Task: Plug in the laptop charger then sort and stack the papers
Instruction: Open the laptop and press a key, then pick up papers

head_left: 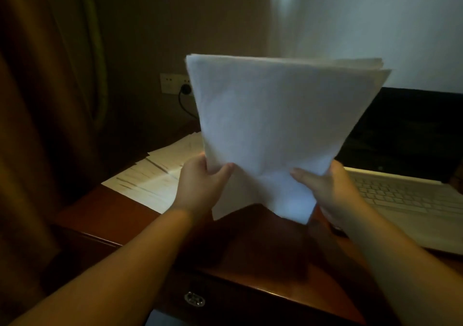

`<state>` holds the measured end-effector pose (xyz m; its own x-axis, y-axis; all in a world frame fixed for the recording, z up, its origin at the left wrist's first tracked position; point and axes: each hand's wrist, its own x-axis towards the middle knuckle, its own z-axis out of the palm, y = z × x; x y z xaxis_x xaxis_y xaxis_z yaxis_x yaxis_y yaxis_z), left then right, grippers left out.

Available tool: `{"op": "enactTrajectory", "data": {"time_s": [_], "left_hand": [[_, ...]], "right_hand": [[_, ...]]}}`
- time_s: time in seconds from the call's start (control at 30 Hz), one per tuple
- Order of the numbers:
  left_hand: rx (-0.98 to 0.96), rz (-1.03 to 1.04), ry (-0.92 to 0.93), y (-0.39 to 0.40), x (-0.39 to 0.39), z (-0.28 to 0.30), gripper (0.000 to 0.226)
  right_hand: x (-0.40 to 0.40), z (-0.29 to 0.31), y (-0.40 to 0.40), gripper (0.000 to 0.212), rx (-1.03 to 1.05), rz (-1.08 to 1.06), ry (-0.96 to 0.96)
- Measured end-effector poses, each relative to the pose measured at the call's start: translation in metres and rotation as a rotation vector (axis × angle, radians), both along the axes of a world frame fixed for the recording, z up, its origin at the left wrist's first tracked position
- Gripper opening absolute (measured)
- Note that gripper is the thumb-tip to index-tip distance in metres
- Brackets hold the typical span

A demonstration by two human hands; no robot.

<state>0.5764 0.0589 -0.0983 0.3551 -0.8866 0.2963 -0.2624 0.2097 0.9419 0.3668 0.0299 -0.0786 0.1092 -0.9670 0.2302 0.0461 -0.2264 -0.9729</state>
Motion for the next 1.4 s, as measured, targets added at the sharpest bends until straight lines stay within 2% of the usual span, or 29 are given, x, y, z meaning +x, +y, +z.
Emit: {"op": "enactTrajectory", "data": {"time_s": [0.1, 0.2, 0.27, 0.33, 0.43, 0.53, 0.63, 0.73, 0.83, 1.0, 1.13, 1.4], "left_hand": [[0.03, 0.096, 0.032, -0.002, -0.006, 0.008, 0.049], [-0.039, 0.091, 0.134, -0.005, -0.009, 0.016, 0.056], [-0.014, 0.076, 0.18, -0.004, -0.011, 0.012, 0.057], [0.05, 0.059, 0.202, -0.001, -0.015, 0.001, 0.05], [0.107, 0.052, 0.194, 0.002, -0.018, -0.01, 0.027], [0.094, 0.061, 0.204, -0.002, -0.019, -0.007, 0.027], [0.082, 0.086, 0.131, -0.004, -0.019, 0.0, 0.033], [0.091, 0.109, 0.008, -0.005, -0.018, 0.003, 0.024], [0.135, 0.11, -0.053, -0.004, -0.018, 0.004, 0.026], [0.215, 0.076, -0.008, -0.002, -0.022, 0.006, 0.044], [0.298, -0.005, 0.044, -0.003, -0.022, 0.01, 0.042], [0.344, -0.081, -0.011, -0.004, -0.021, -0.001, 0.036]], "right_hand": [[0.004, 0.002, -0.001, 0.031, -0.016, -0.04, 0.009], [0.002, 0.015, -0.004, 0.027, -0.043, -0.053, -0.053], [0.001, 0.014, -0.004, 0.026, -0.02, -0.059, -0.059], [0.002, 0.0, -0.002, 0.028, 0.023, -0.062, -0.008], [0.003, -0.017, -0.001, 0.029, 0.058, -0.098, 0.025], [0.002, -0.017, -0.004, 0.028, 0.051, -0.136, 0.015], [0.002, -0.013, -0.004, 0.028, 0.014, -0.143, 0.08], [0.0, -0.012, -0.002, 0.025, 0.002, -0.161, 0.128], [-0.002, -0.01, 0.002, 0.022, 0.009, -0.177, 0.108], [-0.005, -0.008, 0.006, 0.021, 0.051, -0.201, 0.132], [-0.009, -0.007, 0.006, 0.024, 0.059, -0.226, 0.19], [-0.019, -0.013, 0.009, 0.02, 0.139, -0.261, 0.181]]}}
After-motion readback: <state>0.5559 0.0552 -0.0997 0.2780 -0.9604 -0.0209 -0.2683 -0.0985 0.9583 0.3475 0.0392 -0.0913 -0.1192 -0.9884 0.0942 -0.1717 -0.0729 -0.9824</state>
